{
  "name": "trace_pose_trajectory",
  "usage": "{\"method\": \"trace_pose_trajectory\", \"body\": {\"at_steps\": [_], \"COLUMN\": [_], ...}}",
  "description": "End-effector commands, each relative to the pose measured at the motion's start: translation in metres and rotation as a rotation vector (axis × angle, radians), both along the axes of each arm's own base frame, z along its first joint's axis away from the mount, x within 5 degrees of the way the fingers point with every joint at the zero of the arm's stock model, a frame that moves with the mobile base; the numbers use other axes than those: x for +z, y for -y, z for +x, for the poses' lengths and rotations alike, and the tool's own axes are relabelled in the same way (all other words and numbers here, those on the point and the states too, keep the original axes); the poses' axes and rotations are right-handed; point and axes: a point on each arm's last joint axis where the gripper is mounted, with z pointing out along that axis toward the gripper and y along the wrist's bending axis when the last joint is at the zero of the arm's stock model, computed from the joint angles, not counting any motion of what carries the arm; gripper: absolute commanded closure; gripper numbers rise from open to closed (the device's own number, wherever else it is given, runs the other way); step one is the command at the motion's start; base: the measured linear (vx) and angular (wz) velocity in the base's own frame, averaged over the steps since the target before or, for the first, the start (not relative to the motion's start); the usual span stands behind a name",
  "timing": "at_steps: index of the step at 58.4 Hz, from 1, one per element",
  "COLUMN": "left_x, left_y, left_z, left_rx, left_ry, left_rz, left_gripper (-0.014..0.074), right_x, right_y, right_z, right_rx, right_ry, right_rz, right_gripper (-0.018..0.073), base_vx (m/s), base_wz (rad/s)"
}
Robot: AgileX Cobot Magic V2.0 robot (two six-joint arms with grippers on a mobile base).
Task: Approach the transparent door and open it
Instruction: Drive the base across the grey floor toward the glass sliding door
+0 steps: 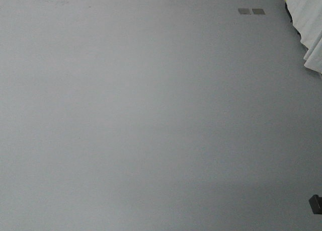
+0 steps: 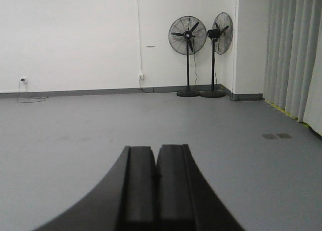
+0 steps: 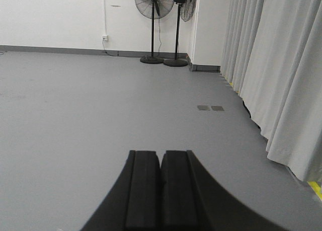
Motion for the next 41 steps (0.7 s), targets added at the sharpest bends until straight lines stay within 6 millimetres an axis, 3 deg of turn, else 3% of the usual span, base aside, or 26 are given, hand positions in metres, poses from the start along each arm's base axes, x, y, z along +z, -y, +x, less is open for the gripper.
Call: {"method": "trace_pose_trajectory", "body": {"at_steps": [1, 41], "left_x": [-0.0028, -0.0028], "left_y": [0.0004, 0.0004], "left_z": [0.0003, 0.0003], "left_rx": [-0.007, -0.007], "left_ry": [0.054, 0.054], "left_rz": [-0.01, -0.01], "left_gripper": [0.0602, 0.0602], "right_x": [0.0042, 0.0042], "right_y": [0.0002, 0.0002], "right_z": [-0.0005, -0.0005], "right_rx": [-0.004, -0.004], "right_ry": [0.085, 0.085], "right_rz": [-0.01, -0.01], "right_gripper": [0.0567, 0.0567], "base_vx": [0.0, 0.08], "base_wz": [0.0, 0.0]}}
